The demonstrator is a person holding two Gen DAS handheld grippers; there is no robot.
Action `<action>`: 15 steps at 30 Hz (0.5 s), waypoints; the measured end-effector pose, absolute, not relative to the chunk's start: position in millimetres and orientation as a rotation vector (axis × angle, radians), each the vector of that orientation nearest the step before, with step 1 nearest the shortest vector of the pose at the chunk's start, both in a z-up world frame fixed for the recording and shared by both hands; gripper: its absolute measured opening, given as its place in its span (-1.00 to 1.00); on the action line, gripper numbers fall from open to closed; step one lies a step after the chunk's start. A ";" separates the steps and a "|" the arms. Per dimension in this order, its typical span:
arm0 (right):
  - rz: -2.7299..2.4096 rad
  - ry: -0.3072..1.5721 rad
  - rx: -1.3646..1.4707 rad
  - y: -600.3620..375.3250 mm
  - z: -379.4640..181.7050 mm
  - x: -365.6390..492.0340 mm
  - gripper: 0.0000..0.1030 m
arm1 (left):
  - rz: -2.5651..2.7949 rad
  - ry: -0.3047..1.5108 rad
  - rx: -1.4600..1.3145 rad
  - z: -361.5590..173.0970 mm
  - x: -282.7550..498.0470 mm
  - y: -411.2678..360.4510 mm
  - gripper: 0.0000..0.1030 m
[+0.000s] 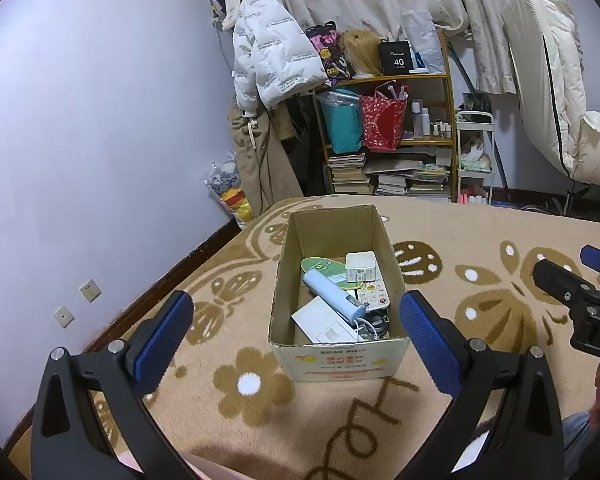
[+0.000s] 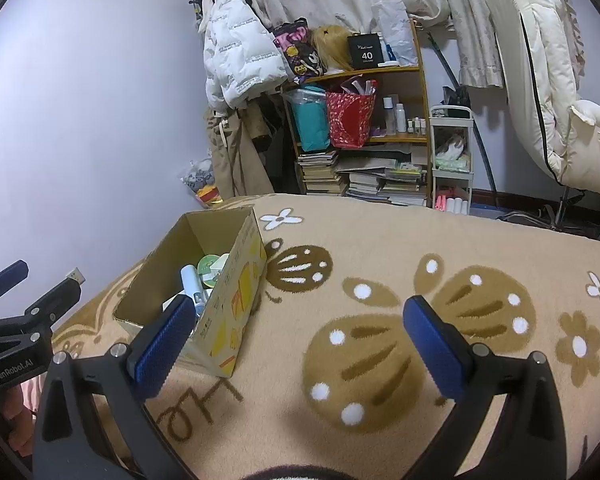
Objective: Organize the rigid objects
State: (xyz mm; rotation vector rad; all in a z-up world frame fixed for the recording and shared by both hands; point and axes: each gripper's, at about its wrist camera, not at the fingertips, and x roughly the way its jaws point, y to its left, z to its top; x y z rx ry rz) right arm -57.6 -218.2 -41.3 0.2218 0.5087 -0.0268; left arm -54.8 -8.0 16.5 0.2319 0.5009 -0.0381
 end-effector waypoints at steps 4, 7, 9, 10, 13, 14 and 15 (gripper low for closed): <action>-0.028 0.510 0.221 -218.6 -41.5 -57.8 1.00 | -0.037 0.502 0.228 15.0 -55.0 -8.0 0.98; -0.029 0.510 0.221 -217.0 -41.1 -57.3 1.00 | -0.038 0.503 0.227 14.4 -55.0 -8.0 0.99; -0.029 0.510 0.220 -215.9 -40.9 -57.0 1.00 | -0.046 0.506 0.225 13.0 -54.9 -8.3 0.99; -0.029 0.510 0.219 -216.1 -41.0 -57.1 1.00 | -0.041 0.505 0.226 12.7 -54.8 -8.2 0.99; -0.030 0.512 0.215 -216.2 -41.0 -57.2 1.00 | -0.041 0.506 0.225 11.4 -55.4 -8.8 0.99; -0.030 0.512 0.216 -215.1 -41.0 -56.2 1.00 | -0.040 0.506 0.225 12.5 -54.9 -8.1 0.99; -0.031 0.513 0.216 -214.5 -41.0 -56.1 1.00 | -0.043 0.507 0.224 12.6 -54.9 -8.0 0.99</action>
